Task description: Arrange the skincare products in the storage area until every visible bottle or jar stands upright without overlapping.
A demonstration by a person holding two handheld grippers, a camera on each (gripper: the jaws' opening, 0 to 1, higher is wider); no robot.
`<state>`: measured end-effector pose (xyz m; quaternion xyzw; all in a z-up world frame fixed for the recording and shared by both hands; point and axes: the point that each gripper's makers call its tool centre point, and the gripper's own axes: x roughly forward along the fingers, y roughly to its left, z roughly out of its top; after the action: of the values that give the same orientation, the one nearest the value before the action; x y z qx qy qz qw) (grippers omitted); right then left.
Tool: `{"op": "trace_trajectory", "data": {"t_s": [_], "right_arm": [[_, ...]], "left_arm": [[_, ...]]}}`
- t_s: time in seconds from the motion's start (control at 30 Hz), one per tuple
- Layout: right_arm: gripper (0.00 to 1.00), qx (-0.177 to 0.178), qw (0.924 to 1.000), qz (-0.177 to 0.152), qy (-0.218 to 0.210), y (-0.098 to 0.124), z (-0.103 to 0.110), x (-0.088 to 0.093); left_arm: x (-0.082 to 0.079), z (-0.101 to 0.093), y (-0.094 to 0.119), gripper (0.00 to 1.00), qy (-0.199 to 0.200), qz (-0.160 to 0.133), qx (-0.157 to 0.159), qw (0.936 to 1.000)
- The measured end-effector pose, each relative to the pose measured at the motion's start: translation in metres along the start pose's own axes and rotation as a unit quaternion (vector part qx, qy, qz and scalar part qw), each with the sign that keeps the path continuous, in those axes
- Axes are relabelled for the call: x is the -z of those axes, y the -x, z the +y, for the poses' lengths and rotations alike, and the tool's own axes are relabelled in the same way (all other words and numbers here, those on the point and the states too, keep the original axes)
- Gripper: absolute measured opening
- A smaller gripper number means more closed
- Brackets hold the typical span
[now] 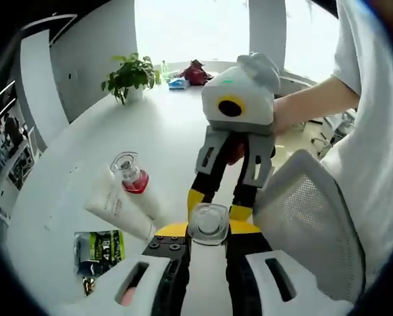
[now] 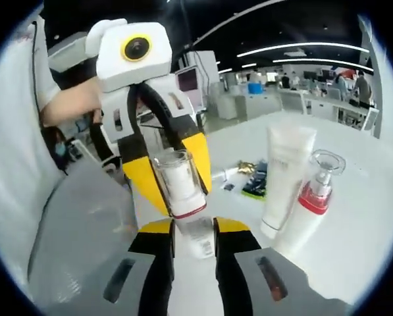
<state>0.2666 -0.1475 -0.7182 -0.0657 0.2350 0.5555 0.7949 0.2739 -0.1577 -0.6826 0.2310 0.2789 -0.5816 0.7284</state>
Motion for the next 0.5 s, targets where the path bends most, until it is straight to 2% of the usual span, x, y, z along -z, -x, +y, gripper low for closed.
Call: {"op": "trace_trajectory", "data": {"t_s": [0.2,0.5], "right_arm": [[0.26,0.032,0.9992,0.018,-0.018,-0.003,-0.018,0.02],[0.26,0.048,0.9981,0.022,-0.031,-0.011,-0.034,0.038]], "left_arm": [[0.008,0.008,-0.019,0.24,0.0,0.013,0.001,0.9999],[0.014,0.017,-0.038,0.24,-0.001,0.027,-0.005,0.9996]]}}
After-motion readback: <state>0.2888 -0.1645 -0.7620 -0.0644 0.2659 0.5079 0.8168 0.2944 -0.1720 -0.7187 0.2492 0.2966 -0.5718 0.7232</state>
